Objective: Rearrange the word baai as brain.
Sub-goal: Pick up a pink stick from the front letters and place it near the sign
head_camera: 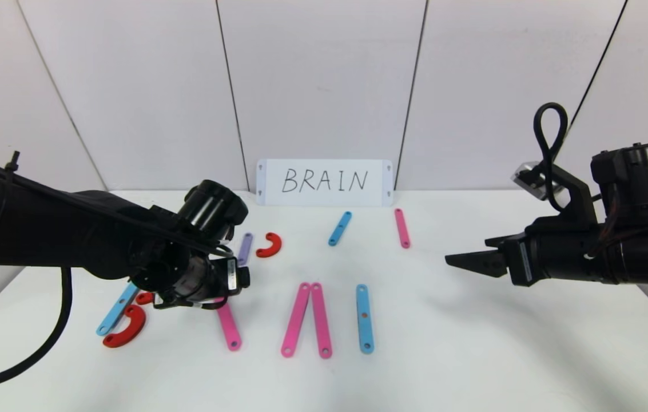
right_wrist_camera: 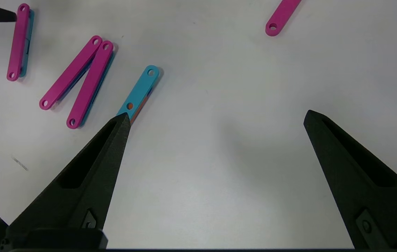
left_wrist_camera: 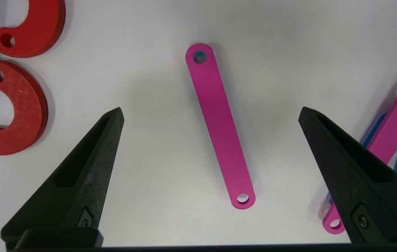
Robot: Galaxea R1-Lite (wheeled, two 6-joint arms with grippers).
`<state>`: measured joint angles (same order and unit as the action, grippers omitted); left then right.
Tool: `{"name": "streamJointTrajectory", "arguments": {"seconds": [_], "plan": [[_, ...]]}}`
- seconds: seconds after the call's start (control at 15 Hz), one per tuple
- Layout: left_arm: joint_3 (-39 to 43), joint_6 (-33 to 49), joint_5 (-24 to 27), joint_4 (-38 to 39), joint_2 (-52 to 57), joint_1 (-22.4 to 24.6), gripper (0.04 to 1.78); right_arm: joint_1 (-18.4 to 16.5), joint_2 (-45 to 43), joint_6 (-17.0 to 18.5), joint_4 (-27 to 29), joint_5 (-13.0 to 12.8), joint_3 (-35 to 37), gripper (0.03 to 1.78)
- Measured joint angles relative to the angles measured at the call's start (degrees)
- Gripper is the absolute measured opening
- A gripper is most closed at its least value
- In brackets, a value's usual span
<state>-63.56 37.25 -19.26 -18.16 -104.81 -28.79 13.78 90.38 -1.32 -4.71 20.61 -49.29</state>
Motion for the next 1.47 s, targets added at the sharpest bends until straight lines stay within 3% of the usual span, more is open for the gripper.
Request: {"name": "streamJointTrajectory", "arguments": {"seconds": [0.8,1.0,1.33,1.47], "plan": [[3.1,3.56,0.16,3.23,-4.12,-0.22,1.71,0.0,0.5,-0.06,-0.02,-0.09,0.09,1.73],[3.1,3.64,0.2,3.17,-4.58,-0.3,1.45,0.0,0.5,-0.13,-0.02,-0.13,0.15,1.73],[3.1,3.67,0.55,3.32,-5.22,-0.3,0.59,0.0,0.5,-0.16,-0.06,-0.17,0.3,1.73],[3.1,3.86,0.57,3.32,-5.35,-0.3,0.34,0.0,0.5,-0.17,-0.04,-0.17,0.34,1.73]]}}
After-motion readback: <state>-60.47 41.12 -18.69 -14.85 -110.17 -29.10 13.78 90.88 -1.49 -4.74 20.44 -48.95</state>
